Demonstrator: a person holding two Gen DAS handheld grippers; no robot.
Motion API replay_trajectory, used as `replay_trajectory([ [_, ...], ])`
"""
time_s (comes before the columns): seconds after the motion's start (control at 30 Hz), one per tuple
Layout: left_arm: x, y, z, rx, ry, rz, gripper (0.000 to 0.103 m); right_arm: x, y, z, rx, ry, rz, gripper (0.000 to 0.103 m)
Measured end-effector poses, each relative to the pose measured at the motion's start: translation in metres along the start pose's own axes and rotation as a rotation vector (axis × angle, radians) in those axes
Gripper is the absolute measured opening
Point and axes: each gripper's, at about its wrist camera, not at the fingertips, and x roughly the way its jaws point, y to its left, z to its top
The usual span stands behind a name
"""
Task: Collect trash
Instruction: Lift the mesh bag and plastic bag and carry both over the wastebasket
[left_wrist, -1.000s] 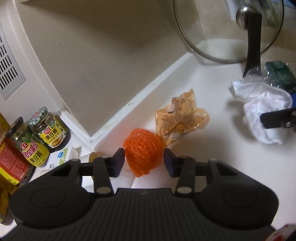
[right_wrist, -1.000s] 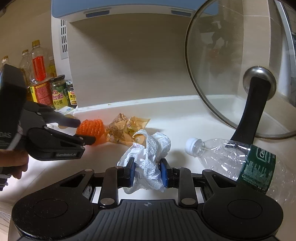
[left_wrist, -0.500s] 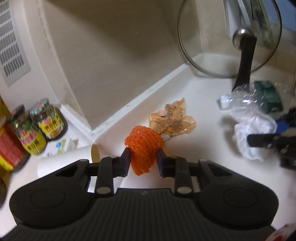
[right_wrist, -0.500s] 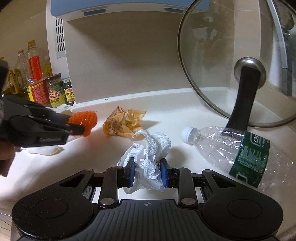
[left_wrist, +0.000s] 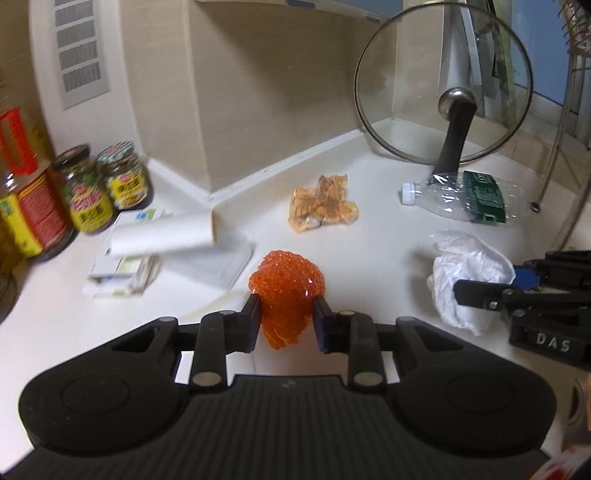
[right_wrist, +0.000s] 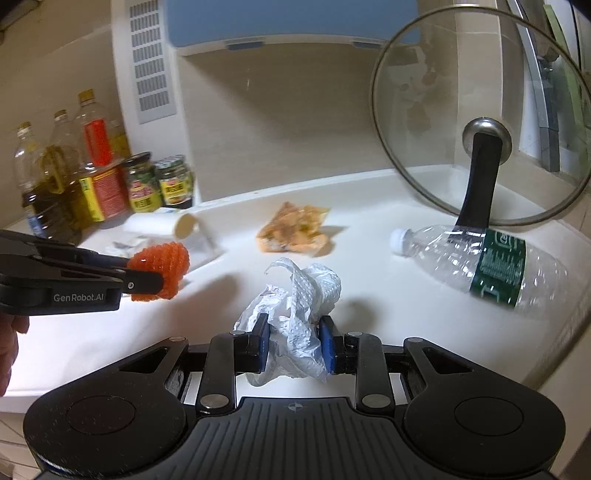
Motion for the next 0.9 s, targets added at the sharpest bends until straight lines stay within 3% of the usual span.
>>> replay_trajectory([
  [0.53,-0.110,0.035,-0.087,-0.037,0.006,-0.034,0.026,-0.077,0.113,-0.053,0.030,-0.002,0.016,0.028],
  [0.9,-0.150,0.051,-0.143,-0.049,0.039,-0.045,0.026,-0.114,0.162,-0.089,0.046,0.013,0.013,0.028],
])
